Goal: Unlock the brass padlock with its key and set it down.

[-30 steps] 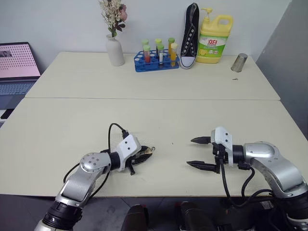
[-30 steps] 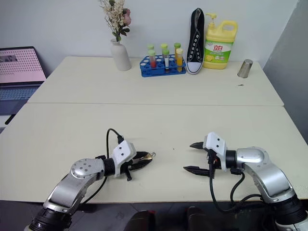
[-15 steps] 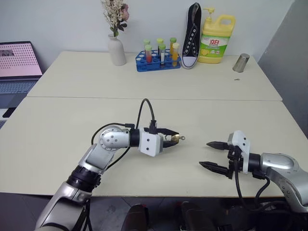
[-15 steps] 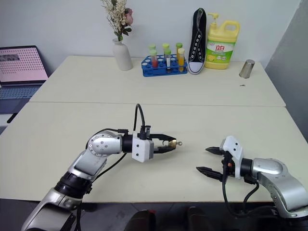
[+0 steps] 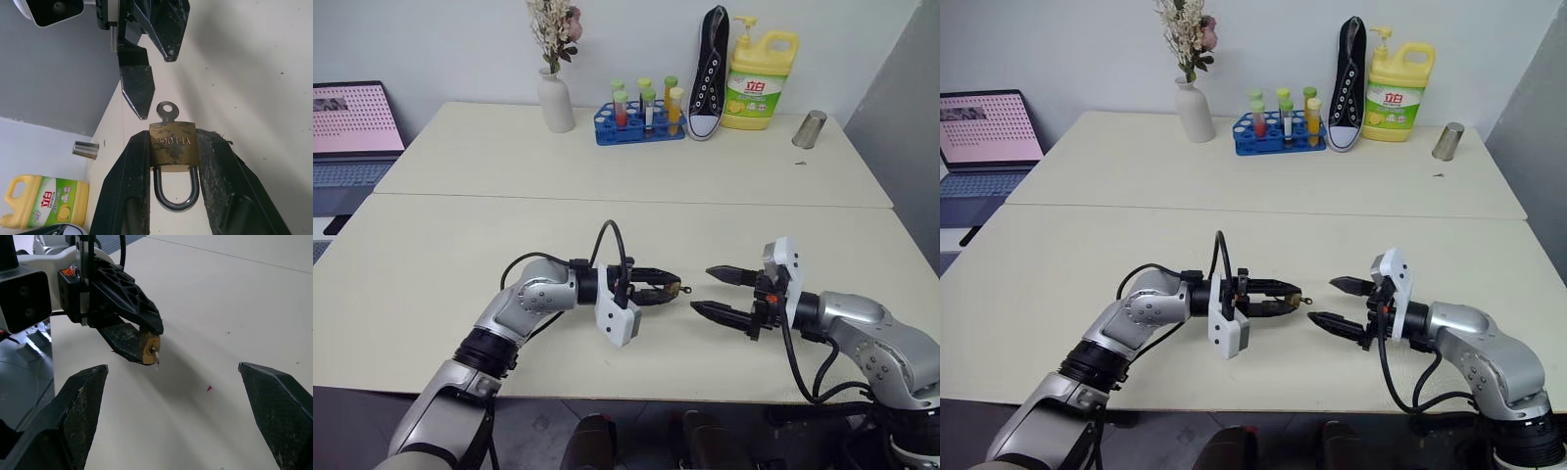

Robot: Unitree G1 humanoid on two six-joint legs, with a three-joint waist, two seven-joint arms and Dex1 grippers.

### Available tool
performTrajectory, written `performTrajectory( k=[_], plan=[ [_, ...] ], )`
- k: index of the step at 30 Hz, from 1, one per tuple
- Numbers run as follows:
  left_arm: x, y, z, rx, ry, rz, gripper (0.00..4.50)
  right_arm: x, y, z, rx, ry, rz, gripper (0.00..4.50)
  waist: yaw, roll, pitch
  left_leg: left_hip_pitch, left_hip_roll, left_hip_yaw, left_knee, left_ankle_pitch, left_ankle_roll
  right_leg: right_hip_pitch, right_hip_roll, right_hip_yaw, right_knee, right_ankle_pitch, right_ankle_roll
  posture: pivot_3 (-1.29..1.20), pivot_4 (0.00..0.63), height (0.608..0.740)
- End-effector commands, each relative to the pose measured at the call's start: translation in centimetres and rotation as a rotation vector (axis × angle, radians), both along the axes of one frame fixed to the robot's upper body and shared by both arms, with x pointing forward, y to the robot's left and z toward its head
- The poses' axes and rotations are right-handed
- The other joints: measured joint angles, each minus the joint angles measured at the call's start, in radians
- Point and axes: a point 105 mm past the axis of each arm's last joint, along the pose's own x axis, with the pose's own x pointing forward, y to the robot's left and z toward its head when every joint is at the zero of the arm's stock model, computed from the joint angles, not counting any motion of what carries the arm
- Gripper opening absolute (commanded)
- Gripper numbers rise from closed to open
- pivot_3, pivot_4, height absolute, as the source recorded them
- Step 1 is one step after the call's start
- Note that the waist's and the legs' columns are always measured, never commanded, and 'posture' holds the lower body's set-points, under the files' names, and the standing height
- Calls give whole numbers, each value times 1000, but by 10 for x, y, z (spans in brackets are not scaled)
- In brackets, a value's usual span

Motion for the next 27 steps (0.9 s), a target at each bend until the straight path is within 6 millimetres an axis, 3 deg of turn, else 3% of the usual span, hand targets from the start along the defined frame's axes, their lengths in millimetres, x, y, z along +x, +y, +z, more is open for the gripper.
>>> performTrajectory(
  k=[1,11,14,24,27],
  plan=[
    [-2,-3,16,-43,-77,-23,980,-1,7,9,39,2,37,4500,0,0,0,0,0,0,0,0,0,0,0,0,0,0,0,0,150,740],
    [-4,-6,17,-55,-106,-30,980,6,12,14,80,40,56,4500,0,0,0,0,0,0,0,0,0,0,0,-1,0,0,0,0,150,740],
    [-3,-5,17,-62,-106,-21,980,5,12,13,77,50,66,3922,0,0,0,0,0,0,0,0,0,0,0,0,0,0,0,0,150,740],
    [-4,-5,15,-67,-109,-16,980,4,14,14,75,61,82,209,0,0,0,0,0,0,0,0,0,0,0,0,0,0,0,0,150,740],
    [-3,-4,15,-65,-112,-14,980,3,15,14,75,66,94,0,0,0,0,0,0,0,0,0,0,0,0,0,0,0,0,0,150,740]
  ],
)
